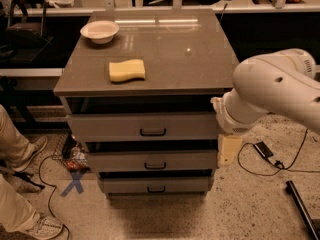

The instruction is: Open top drawer

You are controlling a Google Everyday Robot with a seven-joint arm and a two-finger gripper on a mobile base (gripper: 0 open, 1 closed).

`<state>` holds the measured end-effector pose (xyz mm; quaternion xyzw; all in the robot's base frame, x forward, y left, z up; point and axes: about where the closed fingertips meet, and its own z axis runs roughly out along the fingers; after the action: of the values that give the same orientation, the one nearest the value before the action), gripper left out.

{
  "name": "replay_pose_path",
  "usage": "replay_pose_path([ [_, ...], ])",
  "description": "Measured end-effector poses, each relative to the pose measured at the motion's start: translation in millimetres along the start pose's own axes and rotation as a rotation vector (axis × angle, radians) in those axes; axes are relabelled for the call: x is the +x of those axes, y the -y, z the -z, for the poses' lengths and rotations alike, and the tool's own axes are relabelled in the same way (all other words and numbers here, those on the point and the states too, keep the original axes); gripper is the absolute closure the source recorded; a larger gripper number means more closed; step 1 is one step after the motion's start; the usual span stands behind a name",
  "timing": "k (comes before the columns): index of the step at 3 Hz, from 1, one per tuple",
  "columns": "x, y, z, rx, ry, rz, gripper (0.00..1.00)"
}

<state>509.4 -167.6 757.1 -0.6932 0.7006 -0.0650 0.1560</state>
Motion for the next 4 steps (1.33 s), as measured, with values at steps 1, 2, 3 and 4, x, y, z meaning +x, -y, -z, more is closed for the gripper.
replay_pose_path([
  [1,-1.9,9.0,-34.6,0.000,-0.020,0.064,0.00],
  [2,-3.5,20.6,-64.2,-0.019,-0.015,0.093,0.00],
  [3,-8.0,33.2,-92.1,-0.051,0.003,0.109,0.00],
  [4,-16.4,47.6,-124.2,-0.096,0.021,0.120,0.00],
])
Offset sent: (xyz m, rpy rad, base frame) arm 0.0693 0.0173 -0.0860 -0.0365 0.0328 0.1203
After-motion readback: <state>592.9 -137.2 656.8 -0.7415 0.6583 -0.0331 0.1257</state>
